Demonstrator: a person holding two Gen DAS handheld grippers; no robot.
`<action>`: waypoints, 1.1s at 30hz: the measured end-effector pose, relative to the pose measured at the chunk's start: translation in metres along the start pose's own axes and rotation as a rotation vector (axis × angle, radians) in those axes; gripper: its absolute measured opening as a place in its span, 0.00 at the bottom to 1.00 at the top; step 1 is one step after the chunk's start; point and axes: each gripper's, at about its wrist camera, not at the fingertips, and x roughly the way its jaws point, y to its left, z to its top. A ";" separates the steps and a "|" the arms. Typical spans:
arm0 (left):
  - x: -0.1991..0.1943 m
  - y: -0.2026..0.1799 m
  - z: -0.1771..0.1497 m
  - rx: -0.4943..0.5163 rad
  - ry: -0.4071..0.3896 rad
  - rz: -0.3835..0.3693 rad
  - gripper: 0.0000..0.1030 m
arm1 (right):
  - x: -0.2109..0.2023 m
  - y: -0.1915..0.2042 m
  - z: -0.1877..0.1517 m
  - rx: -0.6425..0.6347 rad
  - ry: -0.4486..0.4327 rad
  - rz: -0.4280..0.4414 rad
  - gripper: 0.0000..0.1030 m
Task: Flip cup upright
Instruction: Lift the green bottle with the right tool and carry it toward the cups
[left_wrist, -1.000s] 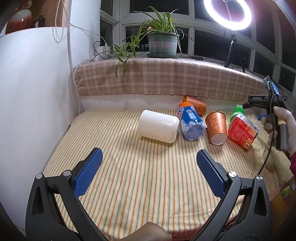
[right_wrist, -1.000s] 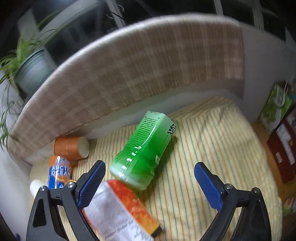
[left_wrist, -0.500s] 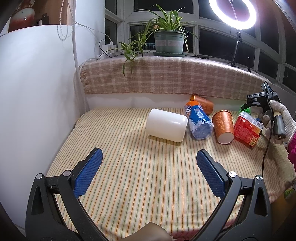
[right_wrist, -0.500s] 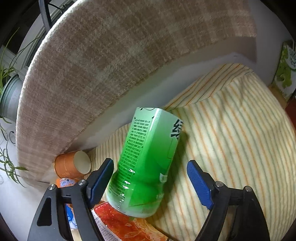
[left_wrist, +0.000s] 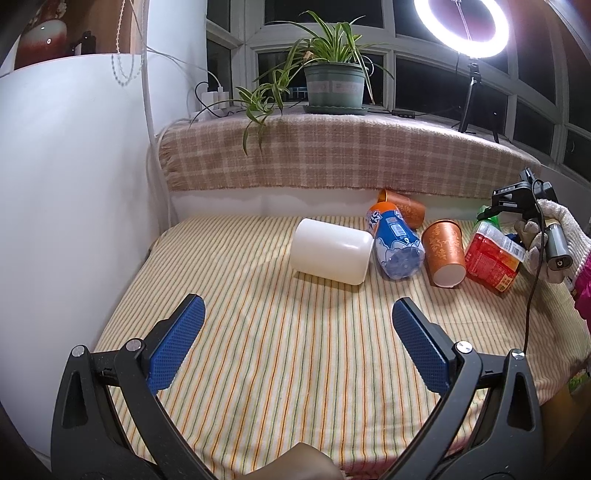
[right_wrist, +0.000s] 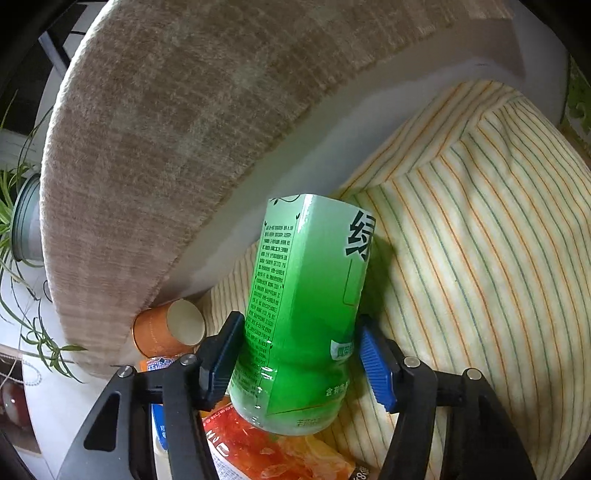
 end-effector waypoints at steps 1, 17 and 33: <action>0.000 0.000 0.001 0.001 0.001 0.000 1.00 | 0.000 0.000 0.000 0.002 -0.005 0.009 0.61; -0.009 0.000 0.004 0.003 -0.024 -0.011 1.00 | -0.089 0.018 -0.002 -0.116 -0.229 0.046 0.61; -0.022 0.004 0.002 -0.017 -0.041 -0.016 1.00 | -0.145 0.074 -0.103 -0.369 -0.164 0.196 0.61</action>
